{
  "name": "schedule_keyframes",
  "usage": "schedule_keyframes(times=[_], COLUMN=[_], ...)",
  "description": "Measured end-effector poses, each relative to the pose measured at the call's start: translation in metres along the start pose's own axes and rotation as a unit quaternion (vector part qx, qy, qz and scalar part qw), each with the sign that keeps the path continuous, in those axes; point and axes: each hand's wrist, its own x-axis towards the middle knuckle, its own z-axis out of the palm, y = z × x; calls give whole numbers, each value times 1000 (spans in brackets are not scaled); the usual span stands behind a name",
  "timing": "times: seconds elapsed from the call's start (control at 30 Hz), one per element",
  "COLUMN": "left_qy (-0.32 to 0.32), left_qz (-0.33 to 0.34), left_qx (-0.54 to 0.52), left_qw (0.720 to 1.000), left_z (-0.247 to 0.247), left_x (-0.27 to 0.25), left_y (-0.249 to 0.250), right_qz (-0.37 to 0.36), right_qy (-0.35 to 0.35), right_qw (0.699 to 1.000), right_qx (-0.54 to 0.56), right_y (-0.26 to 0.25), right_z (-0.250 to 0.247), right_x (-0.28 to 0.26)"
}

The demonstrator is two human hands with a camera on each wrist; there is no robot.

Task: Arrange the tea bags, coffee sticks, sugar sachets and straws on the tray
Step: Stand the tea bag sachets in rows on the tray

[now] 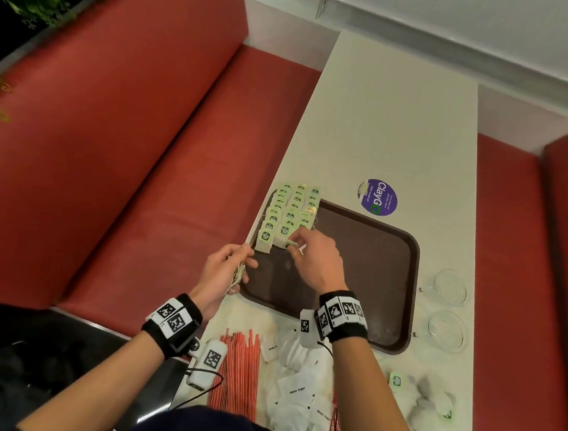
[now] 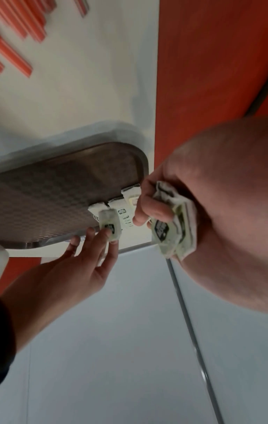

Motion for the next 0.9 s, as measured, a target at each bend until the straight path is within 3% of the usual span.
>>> schedule_keyframes(times=[0.13, 0.27, 0.73, 0.9], left_qy=[2, 2, -42, -38], left_qz=[-30, -53, -59, -56], left_qx=[-27, -51, -120, -118], left_qw=[999, 997, 990, 991], left_z=[-8, -11, 1, 1], left_x=[-2, -2, -9, -11], left_y=[2, 2, 27, 28], right_qz=[7, 14, 22, 39], right_qy=[-73, -104, -20, -78], right_qw=[997, 994, 998, 996], right_qx=[-22, -32, -48, -13], right_y=[-1, -3, -5, -3], right_z=[6, 11, 28, 22], right_x=[14, 32, 48, 41])
